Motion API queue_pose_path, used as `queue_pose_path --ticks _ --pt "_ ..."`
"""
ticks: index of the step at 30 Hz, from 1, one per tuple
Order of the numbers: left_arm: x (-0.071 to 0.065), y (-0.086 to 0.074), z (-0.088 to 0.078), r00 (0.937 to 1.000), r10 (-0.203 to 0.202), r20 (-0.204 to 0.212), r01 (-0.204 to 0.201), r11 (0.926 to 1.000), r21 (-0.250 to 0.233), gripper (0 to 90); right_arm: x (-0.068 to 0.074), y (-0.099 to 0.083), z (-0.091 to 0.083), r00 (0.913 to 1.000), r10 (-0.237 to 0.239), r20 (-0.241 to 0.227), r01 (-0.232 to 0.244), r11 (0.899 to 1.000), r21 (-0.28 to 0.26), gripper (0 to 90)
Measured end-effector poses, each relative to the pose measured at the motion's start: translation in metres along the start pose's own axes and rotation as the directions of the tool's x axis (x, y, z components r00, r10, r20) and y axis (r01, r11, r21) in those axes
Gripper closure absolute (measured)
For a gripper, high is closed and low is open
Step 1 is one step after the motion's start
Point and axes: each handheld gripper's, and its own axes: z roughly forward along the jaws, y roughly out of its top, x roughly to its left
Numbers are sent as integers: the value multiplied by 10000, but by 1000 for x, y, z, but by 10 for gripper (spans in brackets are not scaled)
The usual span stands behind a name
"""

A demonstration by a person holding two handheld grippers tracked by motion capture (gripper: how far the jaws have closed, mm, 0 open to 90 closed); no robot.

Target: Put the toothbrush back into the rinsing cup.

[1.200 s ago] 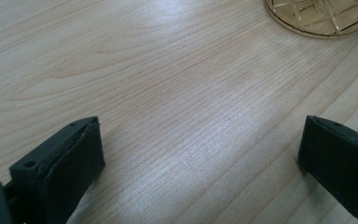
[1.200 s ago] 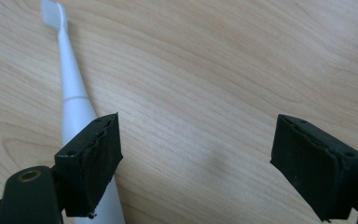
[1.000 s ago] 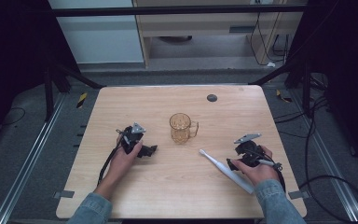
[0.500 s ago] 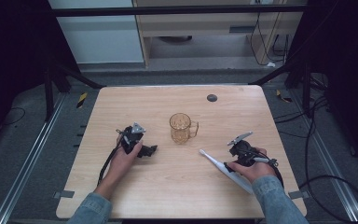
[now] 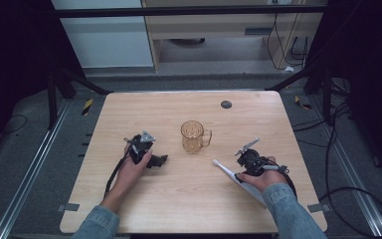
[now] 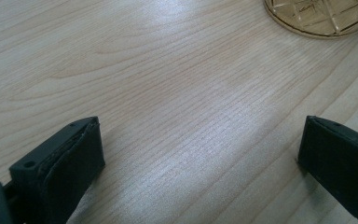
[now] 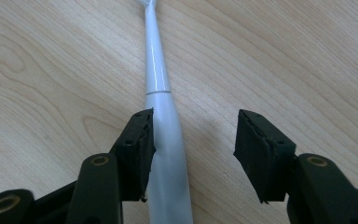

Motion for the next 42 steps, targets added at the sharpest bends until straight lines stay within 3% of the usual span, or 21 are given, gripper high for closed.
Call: queue_pose_path --ticks 12,33,42 --pt "0 0 0 10000 12 2 -12 10000 2 0 9 4 7 9987 -172 -480 193 9988 446 530" --pt "0 0 0 10000 -12 6 12 10000 0 0 7 3 20 9990 -222 -382 266 9926 1184 572" --pt "0 0 0 10000 1 4 -1 10000 3 0 7 5 22 9987 -131 -493 201 9893 1443 665"
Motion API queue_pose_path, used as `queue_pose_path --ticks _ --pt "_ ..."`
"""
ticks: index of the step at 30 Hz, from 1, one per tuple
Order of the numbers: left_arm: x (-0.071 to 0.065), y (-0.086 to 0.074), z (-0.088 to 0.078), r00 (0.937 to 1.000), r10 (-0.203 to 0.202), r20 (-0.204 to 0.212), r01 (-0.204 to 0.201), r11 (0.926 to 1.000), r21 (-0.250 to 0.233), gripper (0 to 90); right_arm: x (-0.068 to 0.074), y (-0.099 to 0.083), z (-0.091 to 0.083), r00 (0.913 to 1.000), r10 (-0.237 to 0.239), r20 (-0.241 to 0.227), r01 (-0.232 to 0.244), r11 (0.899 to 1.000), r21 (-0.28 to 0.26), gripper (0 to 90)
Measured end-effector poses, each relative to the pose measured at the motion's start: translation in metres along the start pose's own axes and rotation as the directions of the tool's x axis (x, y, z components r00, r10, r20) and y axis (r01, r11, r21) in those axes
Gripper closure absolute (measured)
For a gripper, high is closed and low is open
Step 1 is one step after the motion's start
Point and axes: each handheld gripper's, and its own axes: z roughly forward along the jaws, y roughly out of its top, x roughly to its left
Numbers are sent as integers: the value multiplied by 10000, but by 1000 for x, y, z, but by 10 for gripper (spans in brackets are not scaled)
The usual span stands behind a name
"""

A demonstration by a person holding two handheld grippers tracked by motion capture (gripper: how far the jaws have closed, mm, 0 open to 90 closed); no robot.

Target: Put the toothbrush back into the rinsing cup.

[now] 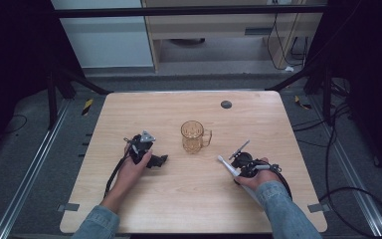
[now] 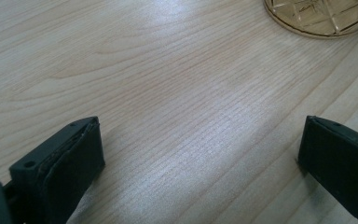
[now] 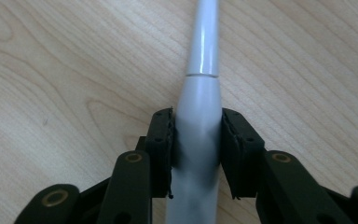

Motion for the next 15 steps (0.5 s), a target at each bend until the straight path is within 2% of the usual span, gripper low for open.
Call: queue_pose_path --ticks 1,4,10,15 --pt "0 0 0 10000 -1 1 1 10000 -2 0 0 0 0 9999 -145 1 145 9999 60 667" --pt "0 0 0 10000 5 1 -5 10000 0 0 0 1 -1 9997 -36 -222 39 9999 135 669" --pt "0 0 0 10000 22 2 -22 10000 1 0 -8 3 -17 9987 297 -408 -308 9992 -255 671" --pt "0 0 0 10000 8 0 -8 10000 -1 0 -12 3 -35 9987 364 -364 -385 9976 -578 671"
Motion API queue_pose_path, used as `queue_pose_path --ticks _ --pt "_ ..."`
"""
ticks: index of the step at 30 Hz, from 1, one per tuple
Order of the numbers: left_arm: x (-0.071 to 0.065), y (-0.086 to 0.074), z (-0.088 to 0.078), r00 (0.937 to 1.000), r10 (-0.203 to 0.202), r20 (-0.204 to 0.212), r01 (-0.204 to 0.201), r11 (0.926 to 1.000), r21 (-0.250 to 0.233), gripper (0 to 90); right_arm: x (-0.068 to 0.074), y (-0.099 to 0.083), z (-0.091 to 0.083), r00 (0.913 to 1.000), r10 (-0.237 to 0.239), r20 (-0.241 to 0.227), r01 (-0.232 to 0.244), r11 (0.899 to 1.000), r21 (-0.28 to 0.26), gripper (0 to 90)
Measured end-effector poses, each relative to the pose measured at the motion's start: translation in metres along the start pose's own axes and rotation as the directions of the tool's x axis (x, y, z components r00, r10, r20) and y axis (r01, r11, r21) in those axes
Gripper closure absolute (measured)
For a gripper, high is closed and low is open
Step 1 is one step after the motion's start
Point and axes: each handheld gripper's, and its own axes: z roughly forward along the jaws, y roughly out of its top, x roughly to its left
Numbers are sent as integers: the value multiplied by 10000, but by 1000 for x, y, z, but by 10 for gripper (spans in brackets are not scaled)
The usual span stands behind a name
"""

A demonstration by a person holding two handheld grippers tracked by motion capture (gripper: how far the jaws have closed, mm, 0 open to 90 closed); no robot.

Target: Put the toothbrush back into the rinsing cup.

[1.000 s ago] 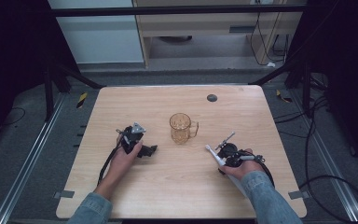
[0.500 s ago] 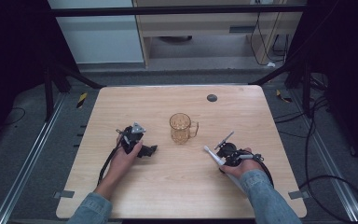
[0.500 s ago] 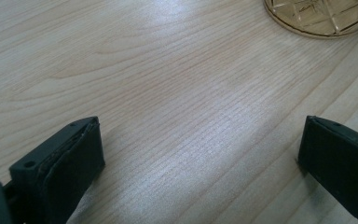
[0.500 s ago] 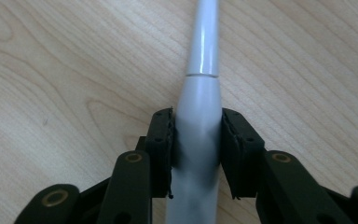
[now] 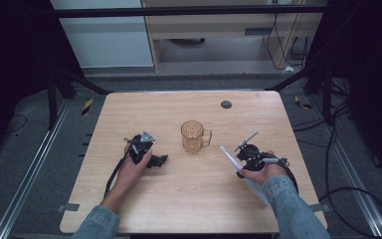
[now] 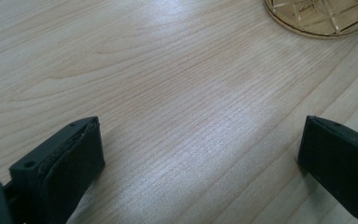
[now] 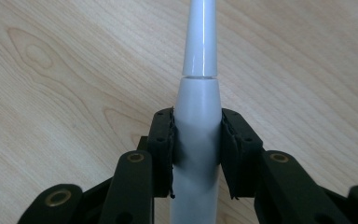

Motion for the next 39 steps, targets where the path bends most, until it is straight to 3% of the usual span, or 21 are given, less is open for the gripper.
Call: queue_pose_path --ticks 9,11,14,15,19,21,26,31,39 --pt "0 0 0 10000 -40 8 40 10000 5 0 -10 9 -37 9988 156 463 -112 9956 -934 672" --pt "-1 0 0 10000 -79 7 79 10000 -34 0 -14 13 -50 9983 155 568 -62 9872 -1595 672" --pt "-1 0 0 10000 -76 6 76 10000 -33 0 -16 15 -55 9979 177 628 -54 9815 -1911 671" --pt "-1 0 0 10000 -78 4 78 10000 -34 0 -19 18 -59 9975 255 664 -99 9742 -2254 671" --pt "-1 0 0 10000 -76 6 76 10000 -30 0 -22 22 -61 9962 382 778 -169 9663 -2570 672" --pt "-1 0 0 10000 -70 4 70 10000 -29 0 -24 25 -62 9947 487 907 -193 9535 -3006 671" --pt "0 0 0 10000 -55 10 55 10000 -10 0 -24 31 -59 9917 628 1120 -211 9399 -3407 671" --pt "-1 0 0 10000 -74 9 74 10000 -29 0 -24 41 -58 9898 709 1237 -155 9158 -4013 671" --pt "-1 0 0 10000 -78 7 78 10000 -32 0 -24 56 -61 9884 770 1305 -115 8968 -4422 671"
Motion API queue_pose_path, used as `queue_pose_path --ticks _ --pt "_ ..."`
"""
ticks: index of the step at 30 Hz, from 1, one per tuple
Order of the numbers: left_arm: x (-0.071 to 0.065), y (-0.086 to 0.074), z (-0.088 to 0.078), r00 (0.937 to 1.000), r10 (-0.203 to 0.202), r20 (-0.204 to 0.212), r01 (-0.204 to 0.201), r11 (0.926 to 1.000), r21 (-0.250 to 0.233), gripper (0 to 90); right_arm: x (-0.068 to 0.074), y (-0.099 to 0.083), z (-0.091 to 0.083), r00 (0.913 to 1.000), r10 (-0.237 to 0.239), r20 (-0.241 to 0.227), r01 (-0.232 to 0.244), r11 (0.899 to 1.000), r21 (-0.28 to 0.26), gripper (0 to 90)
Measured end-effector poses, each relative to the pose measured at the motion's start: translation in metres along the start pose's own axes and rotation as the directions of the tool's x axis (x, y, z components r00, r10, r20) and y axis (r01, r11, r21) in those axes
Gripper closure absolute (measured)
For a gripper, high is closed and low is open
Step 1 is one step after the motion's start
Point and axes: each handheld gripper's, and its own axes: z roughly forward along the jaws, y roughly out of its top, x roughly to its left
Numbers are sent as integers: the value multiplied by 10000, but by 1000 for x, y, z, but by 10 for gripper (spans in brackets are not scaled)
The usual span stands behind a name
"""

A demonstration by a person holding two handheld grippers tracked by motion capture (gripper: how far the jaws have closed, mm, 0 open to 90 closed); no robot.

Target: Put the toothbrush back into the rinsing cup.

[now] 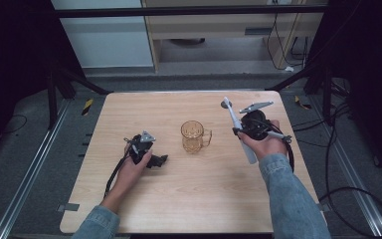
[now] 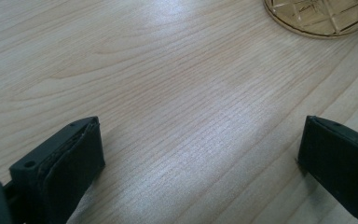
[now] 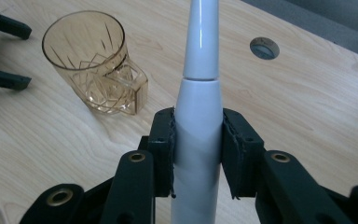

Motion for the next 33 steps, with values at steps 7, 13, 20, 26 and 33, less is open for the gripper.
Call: queue_pose_path --ticks 7,13,20,26,33 --pt "0 0 0 10000 42 -5 -42 10000 3 0 3 10 7 10000 78 5 -78 9996 -268 671" --pt "0 0 0 10000 43 -5 -43 10000 5 0 5 15 11 9997 241 -15 -241 9978 -621 671" --pt "0 0 0 10000 36 -1 -36 10000 -1 0 8 29 10 9992 404 46 -394 9892 -1411 671" --pt "0 0 0 10000 32 13 -32 10000 3 0 10 43 6 9991 343 240 -291 9813 -1905 671" --pt "0 0 0 10000 35 13 -35 10000 9 0 11 63 7 9978 590 304 -491 9639 -2616 671"
